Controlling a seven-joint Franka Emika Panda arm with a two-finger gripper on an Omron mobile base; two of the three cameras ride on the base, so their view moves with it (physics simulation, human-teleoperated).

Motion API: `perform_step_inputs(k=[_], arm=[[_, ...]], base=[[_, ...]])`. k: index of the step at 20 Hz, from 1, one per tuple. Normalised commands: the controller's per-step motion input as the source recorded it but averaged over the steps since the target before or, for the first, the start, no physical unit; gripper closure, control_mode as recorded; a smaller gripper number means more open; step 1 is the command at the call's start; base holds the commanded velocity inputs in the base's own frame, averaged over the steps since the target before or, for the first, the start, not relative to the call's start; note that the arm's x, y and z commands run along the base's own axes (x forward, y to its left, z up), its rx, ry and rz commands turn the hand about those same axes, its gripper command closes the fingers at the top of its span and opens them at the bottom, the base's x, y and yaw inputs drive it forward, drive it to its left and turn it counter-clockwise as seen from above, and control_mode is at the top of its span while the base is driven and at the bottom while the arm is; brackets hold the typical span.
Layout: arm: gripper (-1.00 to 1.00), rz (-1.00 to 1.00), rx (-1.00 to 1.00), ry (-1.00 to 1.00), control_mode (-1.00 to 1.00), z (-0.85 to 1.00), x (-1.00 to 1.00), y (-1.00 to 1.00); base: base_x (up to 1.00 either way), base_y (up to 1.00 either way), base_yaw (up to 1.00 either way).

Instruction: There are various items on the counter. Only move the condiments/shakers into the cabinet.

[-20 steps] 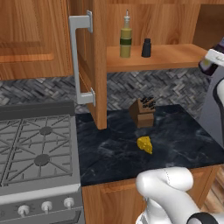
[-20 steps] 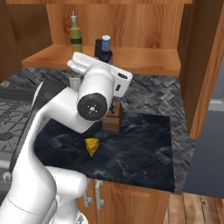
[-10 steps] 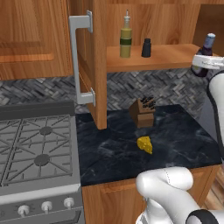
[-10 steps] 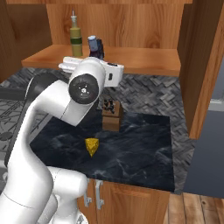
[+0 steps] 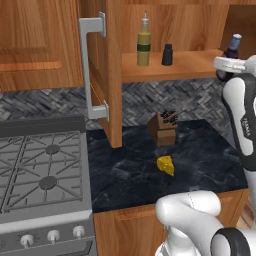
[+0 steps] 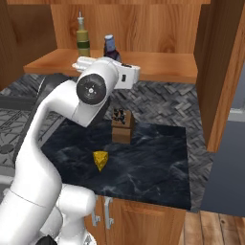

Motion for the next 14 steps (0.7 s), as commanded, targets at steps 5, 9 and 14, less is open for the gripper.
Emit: perform_step_inputs(k=[5, 9, 14], arm=[[1.00, -0.02, 0.01, 0.00, -1.00, 0.00, 0.83, -0.03], [1.00, 0.00, 0.09, 0.07, -1.00, 0.00, 0.75, -0.26], [1.00, 0.00, 0.04, 0.11, -1.00, 0.00, 0.70, -0.30]], base=[[0.00, 0.00, 0.00], [0.00, 0.00, 0.00], [0.00, 0.00, 0.00]])
